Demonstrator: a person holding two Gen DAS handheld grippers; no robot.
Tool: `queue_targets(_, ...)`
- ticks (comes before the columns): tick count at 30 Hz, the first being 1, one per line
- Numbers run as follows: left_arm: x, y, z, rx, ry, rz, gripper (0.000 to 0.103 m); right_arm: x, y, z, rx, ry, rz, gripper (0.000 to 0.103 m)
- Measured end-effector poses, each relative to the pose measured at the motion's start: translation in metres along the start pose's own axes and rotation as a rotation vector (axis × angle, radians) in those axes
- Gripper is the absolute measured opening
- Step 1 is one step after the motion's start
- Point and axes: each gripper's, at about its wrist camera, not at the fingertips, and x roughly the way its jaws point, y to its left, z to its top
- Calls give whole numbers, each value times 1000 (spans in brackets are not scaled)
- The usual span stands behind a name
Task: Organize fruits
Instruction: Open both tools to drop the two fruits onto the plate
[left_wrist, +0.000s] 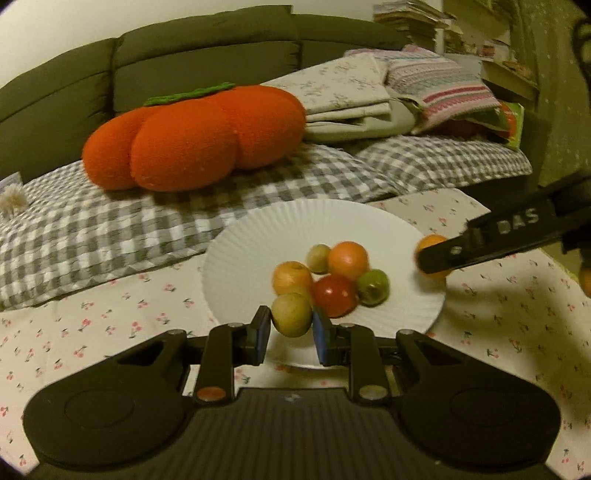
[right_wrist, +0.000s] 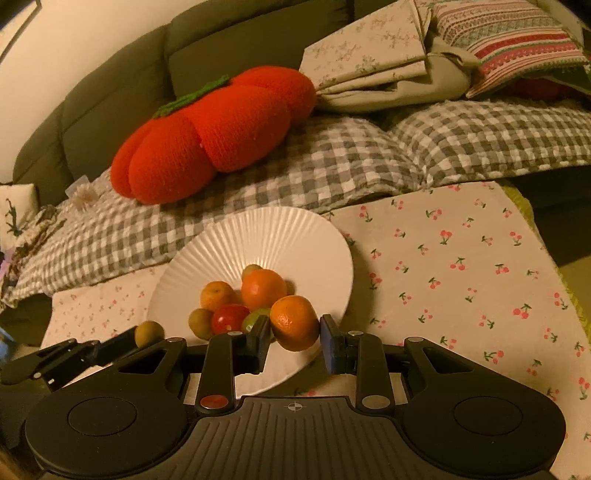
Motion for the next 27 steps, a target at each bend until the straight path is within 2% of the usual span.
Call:
queue_targets(3, 0, -4, -1, 7, -16, -16, 25, 6, 1, -2, -11, 14, 14, 29)
queue_targets(5, 2, -4, 0, 4, -15, -21, 38, 7, 0, -3, 8, 21, 29, 30)
queue_targets(7, 1, -4, 0, -1, -22, -16, 44, 8, -1, -4, 18, 22, 45, 30)
queue_targets(8, -1, -4, 0, -4, -25, -17, 44, 8, -1, -4, 20, 21, 45, 30)
queue_targets(9, -2, -3, 0, -8, -27, -17, 44, 8, -1, -4, 23, 19, 40, 36)
queue_targets(11, -4, 0, 1, -23, -28, -15, 44, 6, -2, -3, 36, 8, 36, 41)
queue_targets(24, -29, 25, 4, -177, 10, -6, 44, -8, -6, 1, 98, 3, 42, 41)
queue_targets(27, -36, 29, 1, -199, 33, -3, 44, -12, -7, 1, 120, 4, 35, 45)
